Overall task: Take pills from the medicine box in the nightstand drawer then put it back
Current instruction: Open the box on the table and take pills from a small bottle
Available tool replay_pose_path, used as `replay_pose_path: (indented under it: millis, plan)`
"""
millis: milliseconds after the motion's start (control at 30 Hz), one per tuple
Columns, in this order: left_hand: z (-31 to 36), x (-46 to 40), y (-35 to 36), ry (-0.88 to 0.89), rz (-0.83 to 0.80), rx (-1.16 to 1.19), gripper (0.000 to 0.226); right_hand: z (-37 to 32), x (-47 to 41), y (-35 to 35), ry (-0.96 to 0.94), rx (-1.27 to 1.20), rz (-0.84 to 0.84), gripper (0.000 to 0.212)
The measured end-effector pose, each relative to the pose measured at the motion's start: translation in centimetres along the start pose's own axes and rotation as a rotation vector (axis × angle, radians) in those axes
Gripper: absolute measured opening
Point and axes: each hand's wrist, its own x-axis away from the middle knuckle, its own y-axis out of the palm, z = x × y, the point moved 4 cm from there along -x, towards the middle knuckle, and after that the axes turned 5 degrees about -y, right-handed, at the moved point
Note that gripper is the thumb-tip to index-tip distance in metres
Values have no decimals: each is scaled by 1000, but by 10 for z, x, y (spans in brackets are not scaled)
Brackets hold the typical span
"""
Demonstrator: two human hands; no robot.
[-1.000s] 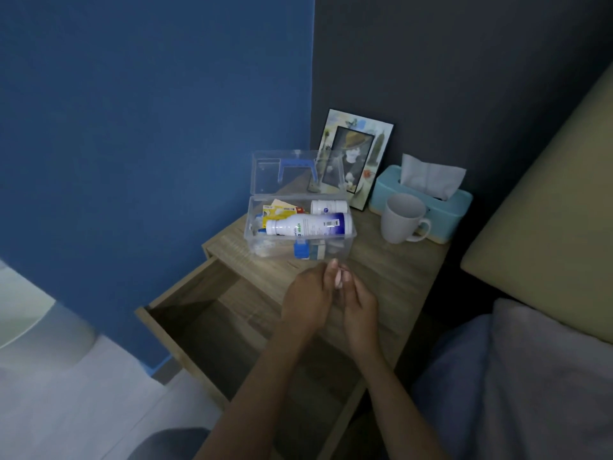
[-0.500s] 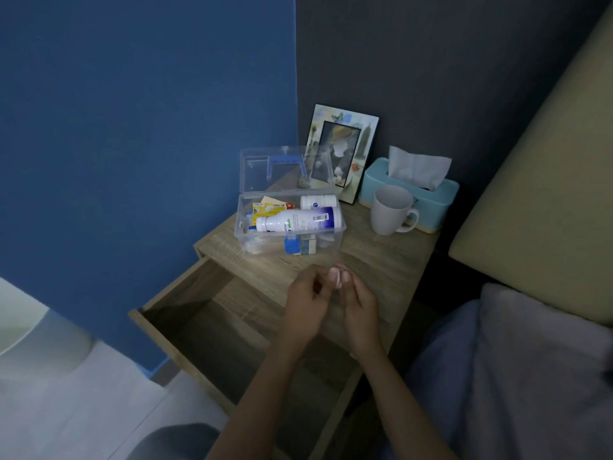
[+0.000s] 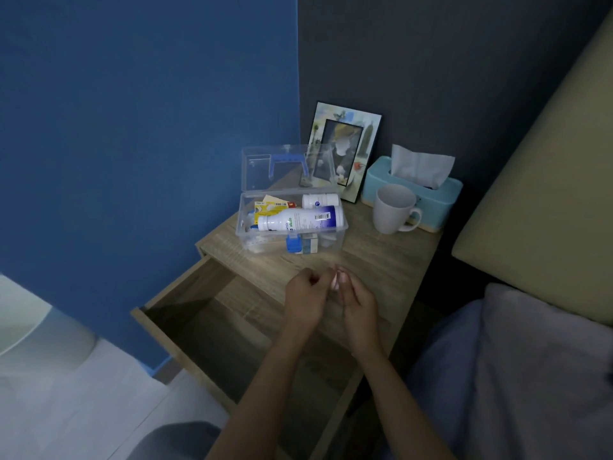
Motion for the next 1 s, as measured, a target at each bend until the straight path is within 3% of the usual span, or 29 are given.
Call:
replay_pose_path:
  millis: [267, 467, 767, 900, 1000]
  plan:
    - [1, -5, 3, -99, -78, 62, 24, 5, -3, -2, 46, -113, -3, 33]
    - [11, -4, -1, -32, -19, -87, 40, 5, -3, -3, 38, -85, -15, 32]
    - [10, -8, -7, -140, 20, -139, 50, 5, 0, -4, 8, -35, -37, 34]
    - [5, -13, -12, -219, -9, 16, 49, 11, 0, -13, 103, -143, 15, 34]
    - [-4, -12, -6, -336, -177, 280, 38, 15, -1, -18, 138, -219, 54, 30]
